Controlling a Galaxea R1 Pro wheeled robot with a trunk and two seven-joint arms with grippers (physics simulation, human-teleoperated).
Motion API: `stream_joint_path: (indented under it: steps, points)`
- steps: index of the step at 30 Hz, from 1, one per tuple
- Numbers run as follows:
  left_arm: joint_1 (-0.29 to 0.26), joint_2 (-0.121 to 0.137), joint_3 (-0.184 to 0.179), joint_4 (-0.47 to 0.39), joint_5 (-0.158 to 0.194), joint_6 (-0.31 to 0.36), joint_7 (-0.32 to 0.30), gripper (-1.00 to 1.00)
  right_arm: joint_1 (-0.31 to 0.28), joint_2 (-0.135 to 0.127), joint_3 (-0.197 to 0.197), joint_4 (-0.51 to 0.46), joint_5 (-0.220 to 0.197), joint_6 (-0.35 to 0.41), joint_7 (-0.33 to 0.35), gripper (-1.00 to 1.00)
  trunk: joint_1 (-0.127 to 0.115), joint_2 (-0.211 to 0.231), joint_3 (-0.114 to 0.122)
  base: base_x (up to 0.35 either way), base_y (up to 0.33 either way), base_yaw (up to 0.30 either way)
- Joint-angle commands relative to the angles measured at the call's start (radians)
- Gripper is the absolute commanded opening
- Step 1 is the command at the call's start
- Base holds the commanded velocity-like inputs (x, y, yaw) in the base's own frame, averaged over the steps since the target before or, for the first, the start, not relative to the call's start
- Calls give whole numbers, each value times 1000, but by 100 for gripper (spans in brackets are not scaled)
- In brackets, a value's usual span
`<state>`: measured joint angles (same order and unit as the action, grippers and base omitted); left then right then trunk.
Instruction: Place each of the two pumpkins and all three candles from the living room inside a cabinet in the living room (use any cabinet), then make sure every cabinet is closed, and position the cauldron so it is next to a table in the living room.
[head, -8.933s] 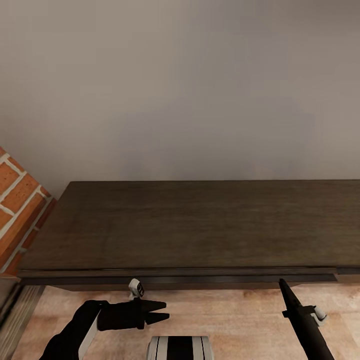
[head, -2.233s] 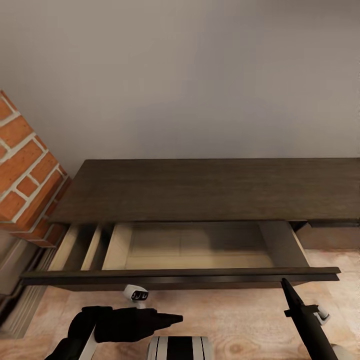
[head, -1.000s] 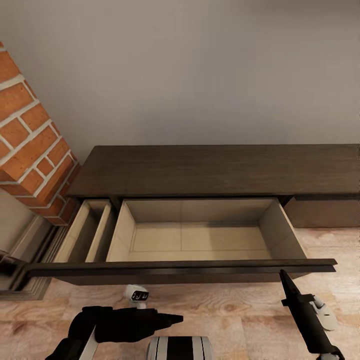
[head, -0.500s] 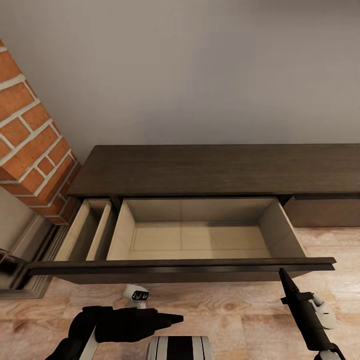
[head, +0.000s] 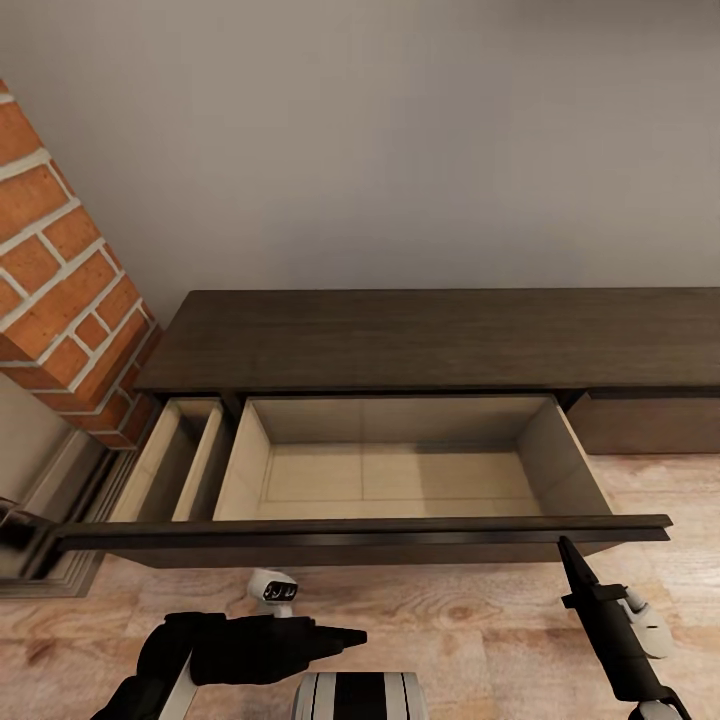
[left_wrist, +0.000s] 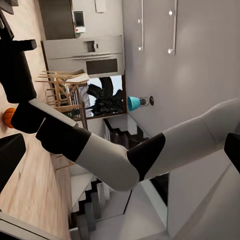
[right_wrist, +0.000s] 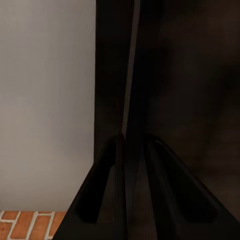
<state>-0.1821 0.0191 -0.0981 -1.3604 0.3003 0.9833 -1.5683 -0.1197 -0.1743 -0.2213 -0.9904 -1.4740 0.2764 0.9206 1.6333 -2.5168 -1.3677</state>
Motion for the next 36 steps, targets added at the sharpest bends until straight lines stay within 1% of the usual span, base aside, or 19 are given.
stream_joint_path:
  steps: [1, 13, 14, 26, 36]
  points:
    - [0, 1, -2, 0, 2, 11, -2, 100, 84, -1, 37, -2, 0, 15, 14, -100, 0, 0, -1, 0, 0, 0]
    - [0, 1, 0, 0, 2, 11, -2, 100, 85, -4, 37, -2, 0, 15, 14, -100, 0, 0, -1, 0, 0, 0]
    - [0, 1, 0, 0, 2, 11, -2, 100, 85, -4, 37, -2, 0, 15, 14, 100, 0, 0, -1, 0, 0, 0]
    - [0, 1, 1, 0, 2, 11, -2, 100, 84, -4, 37, -2, -1, 15, 13, 100, 0, 0, -1, -1, 0, 0]
    - [0, 1, 1, 0, 2, 11, -2, 100, 84, -5, 37, -2, -2, 15, 11, 100, 0, 0, -1, -63, 0, 0]
